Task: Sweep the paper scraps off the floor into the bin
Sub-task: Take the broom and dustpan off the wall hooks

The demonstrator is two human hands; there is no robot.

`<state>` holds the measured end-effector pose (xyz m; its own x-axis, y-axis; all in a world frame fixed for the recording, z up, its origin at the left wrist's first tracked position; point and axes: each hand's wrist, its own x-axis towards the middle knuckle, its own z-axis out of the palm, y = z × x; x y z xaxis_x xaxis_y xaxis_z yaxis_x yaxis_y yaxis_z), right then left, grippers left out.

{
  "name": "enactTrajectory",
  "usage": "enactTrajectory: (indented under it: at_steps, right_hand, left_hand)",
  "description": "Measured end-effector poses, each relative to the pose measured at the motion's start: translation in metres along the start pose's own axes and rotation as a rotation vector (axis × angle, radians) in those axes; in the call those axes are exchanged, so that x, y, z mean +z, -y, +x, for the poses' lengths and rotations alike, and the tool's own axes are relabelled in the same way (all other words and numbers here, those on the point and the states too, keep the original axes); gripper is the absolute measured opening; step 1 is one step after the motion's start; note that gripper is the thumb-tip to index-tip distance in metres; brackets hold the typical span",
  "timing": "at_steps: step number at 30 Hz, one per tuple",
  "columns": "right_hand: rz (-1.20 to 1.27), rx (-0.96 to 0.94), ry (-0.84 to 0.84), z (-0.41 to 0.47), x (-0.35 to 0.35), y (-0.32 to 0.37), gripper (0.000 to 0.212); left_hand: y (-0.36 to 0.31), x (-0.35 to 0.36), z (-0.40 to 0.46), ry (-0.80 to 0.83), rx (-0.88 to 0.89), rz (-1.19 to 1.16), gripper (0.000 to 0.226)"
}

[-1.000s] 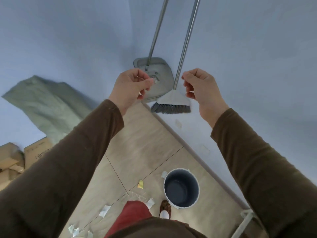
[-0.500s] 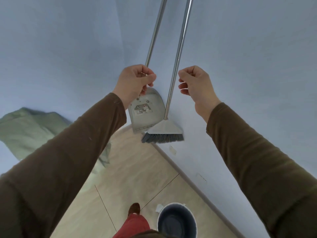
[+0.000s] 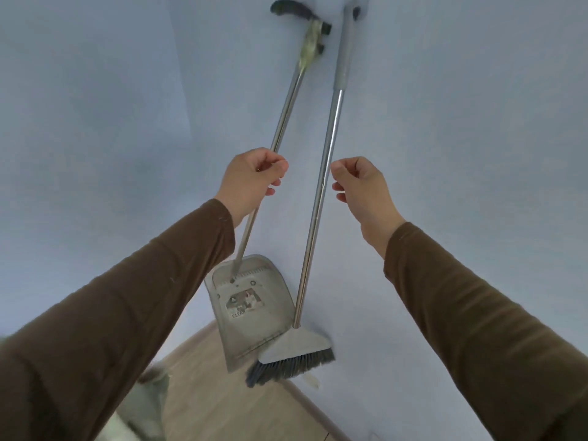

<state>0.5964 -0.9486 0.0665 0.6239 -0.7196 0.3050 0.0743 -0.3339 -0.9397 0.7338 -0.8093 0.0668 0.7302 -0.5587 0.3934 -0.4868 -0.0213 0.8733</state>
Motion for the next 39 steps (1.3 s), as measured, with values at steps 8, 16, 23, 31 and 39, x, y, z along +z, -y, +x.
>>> enactTrajectory:
  at_steps: [8,16,23,31,39]
  right_hand:
    - [-0.112,-0.116,-0.147,0.085,0.014,0.044,0.048]
    - [-0.318,-0.108,-0.182,0.156,0.021,0.063,0.058]
    - [-0.424,-0.117,-0.159,0.182,0.032,0.053,0.031]
    - [-0.317,-0.177,-0.222,0.179,0.030,0.062,0.019]
    - [-0.337,-0.146,-0.124,0.140,0.031,0.052,0.027]
  left_hand:
    - [0.003,-0.007,0.119,-0.020,0.087,-0.001,0.033]
    - [-0.016,0.009,0.218,0.022,0.138,0.098,0.059]
    - [-0.024,0.022,0.255,0.062,0.286,0.203,0.032]
    - [-0.028,0.016,0.258,0.000,0.327,0.133,0.030]
    - [-0.013,-0.002,0.224,0.067,0.330,0.164,0.027]
